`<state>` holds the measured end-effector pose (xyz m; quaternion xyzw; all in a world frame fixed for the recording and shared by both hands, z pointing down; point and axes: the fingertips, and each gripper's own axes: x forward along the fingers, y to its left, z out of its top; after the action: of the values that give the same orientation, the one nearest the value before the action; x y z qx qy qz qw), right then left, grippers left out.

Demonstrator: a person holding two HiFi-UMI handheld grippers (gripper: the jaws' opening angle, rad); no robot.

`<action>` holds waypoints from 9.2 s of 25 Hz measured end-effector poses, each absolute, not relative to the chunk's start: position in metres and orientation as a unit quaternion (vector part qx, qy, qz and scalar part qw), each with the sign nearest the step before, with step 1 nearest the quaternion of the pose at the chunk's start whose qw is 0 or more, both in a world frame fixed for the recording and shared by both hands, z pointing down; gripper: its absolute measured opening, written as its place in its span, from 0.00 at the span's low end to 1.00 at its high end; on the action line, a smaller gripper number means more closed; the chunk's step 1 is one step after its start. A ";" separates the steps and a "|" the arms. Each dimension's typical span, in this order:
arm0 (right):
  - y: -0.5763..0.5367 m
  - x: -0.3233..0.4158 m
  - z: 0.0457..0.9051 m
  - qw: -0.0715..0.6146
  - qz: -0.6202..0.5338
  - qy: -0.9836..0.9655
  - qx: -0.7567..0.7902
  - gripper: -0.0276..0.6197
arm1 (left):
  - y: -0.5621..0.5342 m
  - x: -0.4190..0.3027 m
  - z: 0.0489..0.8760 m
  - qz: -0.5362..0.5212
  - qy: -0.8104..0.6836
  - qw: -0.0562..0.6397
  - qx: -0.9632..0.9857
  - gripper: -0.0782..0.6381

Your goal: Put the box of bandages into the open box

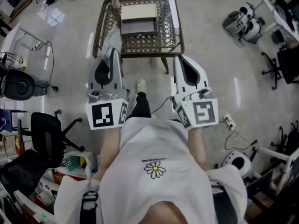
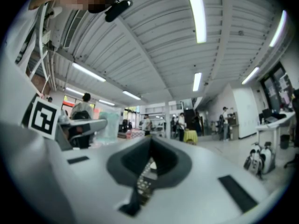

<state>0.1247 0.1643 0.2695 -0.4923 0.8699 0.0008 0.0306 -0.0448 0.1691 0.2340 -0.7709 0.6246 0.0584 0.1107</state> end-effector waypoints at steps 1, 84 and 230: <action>0.162 0.125 0.268 0.033 0.001 0.869 -0.493 0.09 | 0.167 -0.045 0.231 0.061 0.624 0.113 -0.771 0.17; -0.210 0.036 0.309 -0.037 -0.019 0.869 -0.493 0.09 | -0.209 -0.105 0.299 0.047 0.621 0.015 -0.782 0.17; -0.213 0.032 0.289 -0.042 0.028 0.875 -0.482 0.09 | -0.243 -0.084 0.288 -0.088 0.562 0.128 -0.813 0.27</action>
<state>0.0323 -0.2128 0.2893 -0.4819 0.8748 0.0277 -0.0418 -0.0836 -0.2427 0.2882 -0.8126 0.5617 -0.0882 0.1282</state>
